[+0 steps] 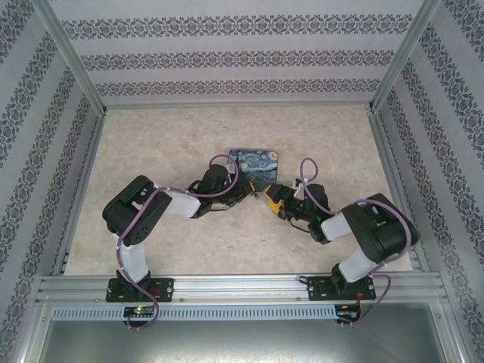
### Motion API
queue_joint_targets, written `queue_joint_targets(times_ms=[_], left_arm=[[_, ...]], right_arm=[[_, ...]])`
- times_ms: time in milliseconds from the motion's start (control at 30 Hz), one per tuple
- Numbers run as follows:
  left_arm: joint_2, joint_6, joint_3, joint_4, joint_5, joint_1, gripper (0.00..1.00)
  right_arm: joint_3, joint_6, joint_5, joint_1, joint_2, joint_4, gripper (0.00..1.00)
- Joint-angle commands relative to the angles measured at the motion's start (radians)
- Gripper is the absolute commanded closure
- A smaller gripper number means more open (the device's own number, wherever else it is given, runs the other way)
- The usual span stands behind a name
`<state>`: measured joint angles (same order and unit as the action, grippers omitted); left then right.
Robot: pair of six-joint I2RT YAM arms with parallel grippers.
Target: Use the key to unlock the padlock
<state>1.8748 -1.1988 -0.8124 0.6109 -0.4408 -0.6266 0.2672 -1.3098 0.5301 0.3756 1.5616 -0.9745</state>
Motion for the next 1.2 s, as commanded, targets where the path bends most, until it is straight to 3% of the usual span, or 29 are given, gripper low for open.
queue_joint_targets(times_ms=[0,200,333,567,800,1167], left_arm=[[-0.017,0.006,-0.015,-0.075,-0.046,0.004,1.00],[-0.009,0.001,-0.028,-0.080,-0.065,0.004,1.00],[-0.013,0.002,-0.043,-0.105,-0.074,0.004,1.00],[-0.034,0.009,-0.065,-0.169,-0.093,0.004,1.00],[-0.046,0.019,-0.077,-0.197,-0.100,0.004,1.00],[-0.045,0.021,-0.084,-0.209,-0.100,0.004,1.00]], right_arm=[[0.070,0.252,-0.076,0.016,-0.138,0.388,0.35],[0.226,0.563,-0.258,0.066,-0.344,0.836,0.35],[0.320,0.770,-0.478,0.172,-0.374,1.051,0.35],[0.335,0.961,-0.669,0.317,-0.291,1.046,0.37],[0.352,1.066,-0.779,0.435,-0.149,0.963,0.43],[0.401,1.076,-0.847,0.454,-0.037,0.916,0.55]])
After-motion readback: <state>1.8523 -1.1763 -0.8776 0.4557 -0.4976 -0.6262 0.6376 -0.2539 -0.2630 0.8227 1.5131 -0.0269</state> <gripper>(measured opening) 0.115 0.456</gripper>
